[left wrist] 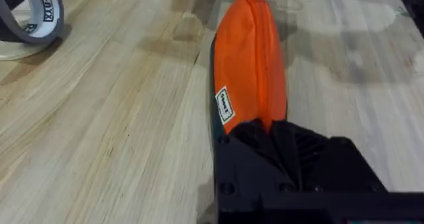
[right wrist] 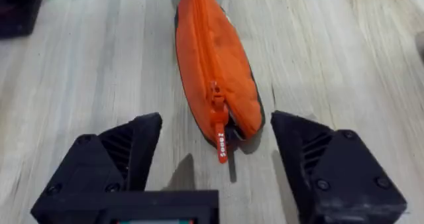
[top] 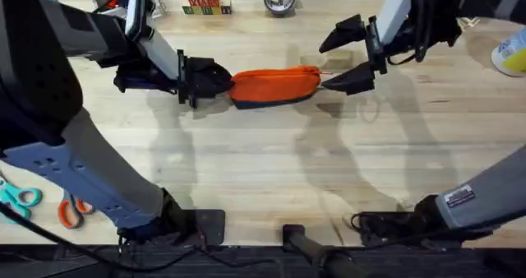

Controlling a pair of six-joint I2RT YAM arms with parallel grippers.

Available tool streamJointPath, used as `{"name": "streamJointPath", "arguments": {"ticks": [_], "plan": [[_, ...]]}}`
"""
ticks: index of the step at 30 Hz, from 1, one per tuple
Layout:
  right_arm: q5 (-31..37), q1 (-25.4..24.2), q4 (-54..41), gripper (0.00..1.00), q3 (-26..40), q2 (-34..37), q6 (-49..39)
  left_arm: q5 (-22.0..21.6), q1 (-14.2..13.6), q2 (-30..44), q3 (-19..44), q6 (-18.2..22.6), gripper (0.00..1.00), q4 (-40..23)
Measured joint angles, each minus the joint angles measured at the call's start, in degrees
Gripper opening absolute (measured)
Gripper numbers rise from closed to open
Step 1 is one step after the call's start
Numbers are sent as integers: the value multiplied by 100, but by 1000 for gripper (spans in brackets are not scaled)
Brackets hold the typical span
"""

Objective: Unzip the bag, pick up the pens from the table one at a time and place them inside, then zip the bag closed.

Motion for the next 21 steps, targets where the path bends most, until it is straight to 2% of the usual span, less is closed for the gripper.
{"name": "streamJointPath", "arguments": {"ticks": [21], "plan": [[1, 132, 200, 996, 0, 0, 0, 0, 0, 1, 0, 0, 41, 0]]}}
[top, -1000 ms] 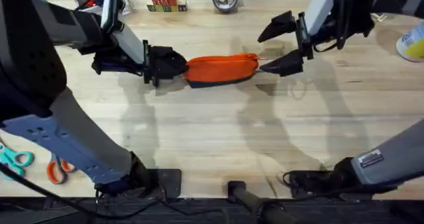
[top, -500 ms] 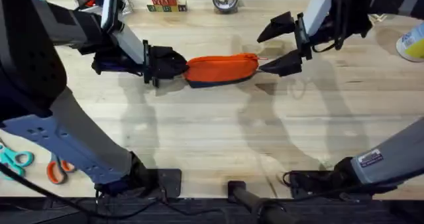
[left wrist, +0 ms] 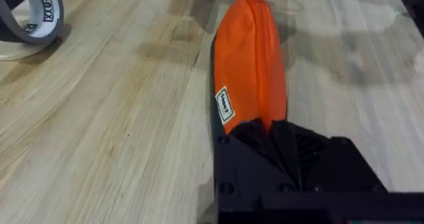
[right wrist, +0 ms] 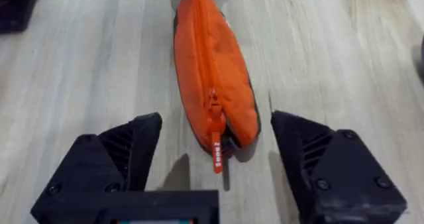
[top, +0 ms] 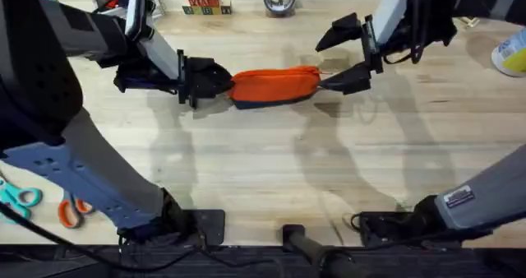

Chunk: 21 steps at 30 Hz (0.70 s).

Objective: Unzip the bag, pick up the pens from the table one at a time and place them inside, then zip the bag closed.

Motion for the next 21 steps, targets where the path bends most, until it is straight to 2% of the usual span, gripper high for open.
{"name": "streamJointPath", "arguments": {"ticks": [21], "plan": [[171, 67, 204, 995, 11, 158, 0, 0, 0, -1, 0, 0, 41, 2]]}}
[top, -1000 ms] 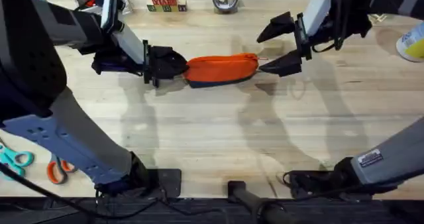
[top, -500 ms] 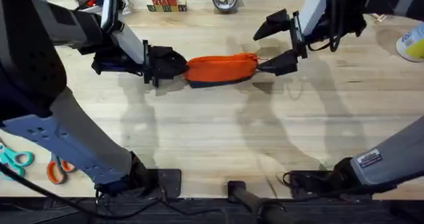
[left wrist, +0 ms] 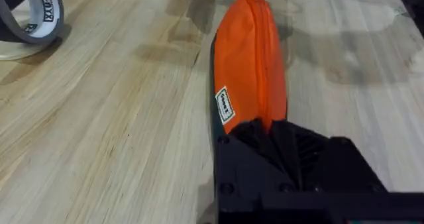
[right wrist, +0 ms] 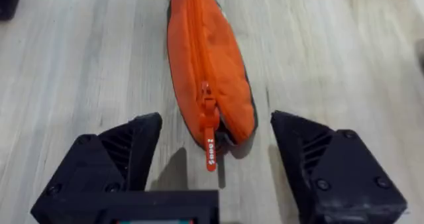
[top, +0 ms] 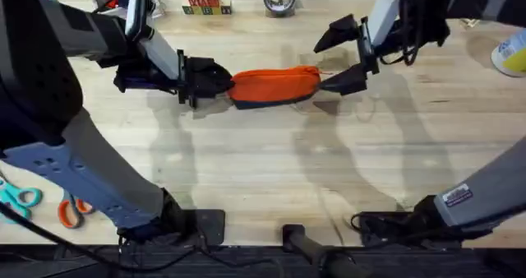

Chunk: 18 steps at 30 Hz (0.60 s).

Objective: Unzip the bag, pick up the pens from the table one at a time and place them inside, then zip the bag closed.

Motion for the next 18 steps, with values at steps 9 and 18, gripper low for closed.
{"name": "streamJointPath", "arguments": {"ticks": [9, 18], "plan": [[4, 37, -24, 996, 2, 255, 0, 0, 0, 0, 0, 0, 41, 0], [4, 37, -24, 996, 9, 255, 0, 0, 0, 0, 0, 0, 41, -2]]}}
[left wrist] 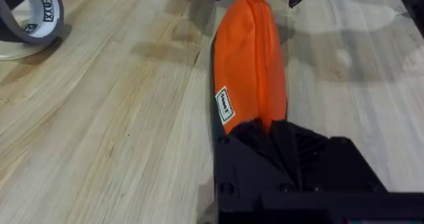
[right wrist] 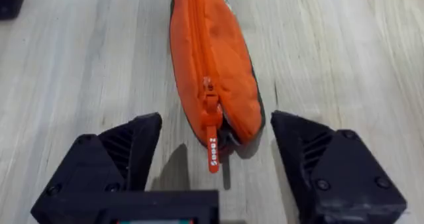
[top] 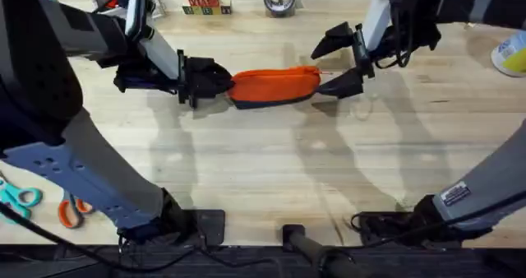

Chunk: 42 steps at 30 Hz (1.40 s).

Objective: Unzip the bag, pick up the pens from the table one at a time and place them inside, then zip the bag closed.

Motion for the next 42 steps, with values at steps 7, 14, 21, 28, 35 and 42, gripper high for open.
{"name": "streamJointPath", "arguments": {"ticks": [7, 14, 21, 28, 35, 42], "plan": [[0, 0, 0, 995, 0, 0, 0, 0, 0, 0, 0, 0, 41, 2], [2, 0, 7, 311, 2, 0, -44, 0, 0, 0, 0, 0, 41, 0], [0, 0, 7, 33, 2, 0, -48, -3, 0, 0, 0, 2, 41, 2], [0, 0, 8, 32, 2, 0, -1, -4, 0, 0, 0, 0, 41, 2], [-10, 0, 9, 32, 2, 0, 643, -9, 0, 0, 0, 0, 41, 2], [-429, -54, -18, 32, 2, 0, 995, -13, 0, 0, 0, 0, 41, 2]]}}
